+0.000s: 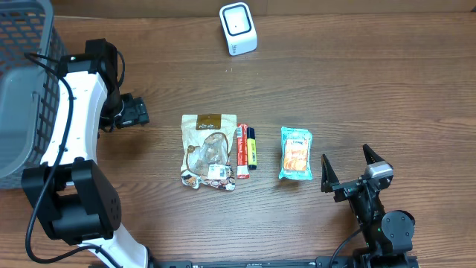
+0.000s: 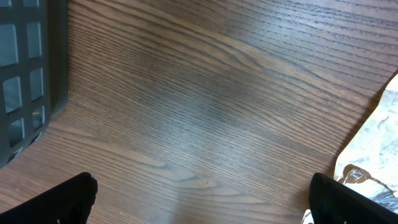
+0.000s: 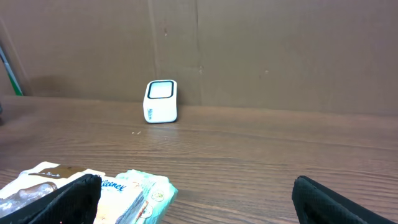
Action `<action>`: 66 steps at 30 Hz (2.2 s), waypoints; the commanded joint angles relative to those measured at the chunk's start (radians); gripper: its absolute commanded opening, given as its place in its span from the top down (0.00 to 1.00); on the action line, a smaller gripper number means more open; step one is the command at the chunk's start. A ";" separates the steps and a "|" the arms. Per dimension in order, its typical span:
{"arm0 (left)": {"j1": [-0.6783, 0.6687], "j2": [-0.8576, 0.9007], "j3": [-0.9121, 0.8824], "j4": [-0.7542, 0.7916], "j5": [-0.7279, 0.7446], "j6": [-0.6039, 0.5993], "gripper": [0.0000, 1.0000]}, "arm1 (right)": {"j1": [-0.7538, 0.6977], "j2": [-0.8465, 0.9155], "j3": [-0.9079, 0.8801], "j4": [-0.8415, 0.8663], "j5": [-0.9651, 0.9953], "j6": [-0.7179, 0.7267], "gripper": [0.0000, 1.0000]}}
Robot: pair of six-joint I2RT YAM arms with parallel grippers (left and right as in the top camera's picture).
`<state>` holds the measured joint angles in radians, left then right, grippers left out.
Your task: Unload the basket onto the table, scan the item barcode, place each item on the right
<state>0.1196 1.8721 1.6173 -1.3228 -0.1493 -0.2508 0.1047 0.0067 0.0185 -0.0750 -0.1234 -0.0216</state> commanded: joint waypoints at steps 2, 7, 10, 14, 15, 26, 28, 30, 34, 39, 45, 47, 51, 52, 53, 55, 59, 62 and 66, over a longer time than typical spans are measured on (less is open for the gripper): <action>-0.002 0.007 0.013 0.000 0.010 0.019 0.00 | -0.001 -0.004 -0.011 0.004 0.010 -0.001 0.00; -0.002 0.007 0.013 0.000 0.010 0.019 0.00 | -0.001 -0.004 -0.011 0.004 0.010 -0.002 0.00; -0.002 0.007 0.013 0.000 0.010 0.019 0.00 | -0.001 -0.004 -0.011 0.004 0.010 -0.002 0.00; -0.002 0.007 0.013 0.000 0.010 0.019 0.00 | -0.001 -0.004 -0.011 0.004 0.010 -0.001 0.00; -0.002 0.007 0.013 0.000 0.010 0.019 0.00 | -0.001 -0.004 -0.011 0.004 0.010 -0.001 0.00; -0.002 0.007 0.013 0.000 0.010 0.019 0.00 | -0.001 -0.004 -0.011 0.005 0.010 -0.002 0.00; -0.002 0.007 0.013 0.000 0.010 0.019 0.00 | -0.001 -0.004 -0.011 0.004 0.010 -0.001 0.00; -0.002 0.007 0.013 0.000 0.010 0.019 0.00 | -0.001 -0.004 -0.011 0.004 0.010 -0.002 0.00; -0.002 0.007 0.013 0.000 0.010 0.019 0.00 | -0.001 -0.004 -0.011 0.004 0.011 -0.002 0.00; -0.002 0.007 0.013 0.000 0.010 0.019 0.00 | -0.001 -0.004 -0.011 0.005 0.003 -0.001 0.00; -0.002 0.007 0.013 0.000 0.010 0.019 0.00 | -0.002 -0.004 -0.010 0.056 0.009 -0.002 0.00; -0.002 0.007 0.013 0.000 0.010 0.019 0.00 | -0.002 -0.004 0.003 0.079 0.010 -0.002 0.00; -0.002 0.007 0.013 0.000 0.010 0.019 0.00 | -0.002 -0.004 0.092 0.024 0.011 -0.002 0.00; -0.002 0.007 0.013 0.000 0.010 0.019 0.00 | -0.002 -0.003 0.124 -0.003 0.011 -0.002 0.00; -0.002 0.007 0.013 0.000 0.010 0.019 0.00 | -0.002 -0.003 0.167 -0.041 0.011 -0.006 0.00; -0.002 0.007 0.013 0.000 0.010 0.019 0.00 | -0.002 0.004 0.248 -0.104 0.018 -0.009 0.00; -0.002 0.007 0.013 0.000 0.010 0.019 0.00 | -0.002 0.064 0.446 -0.232 0.037 -0.009 0.00; -0.002 0.007 0.013 0.000 0.010 0.019 0.00 | -0.002 0.150 0.597 -0.336 0.040 -0.014 0.00; -0.002 0.007 0.013 0.000 0.010 0.019 0.00 | -0.002 0.307 0.803 -0.524 0.060 -0.043 0.00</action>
<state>0.1196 1.8721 1.6173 -1.3220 -0.1490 -0.2508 0.1051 0.2192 0.7155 -0.5415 -0.0902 -0.0410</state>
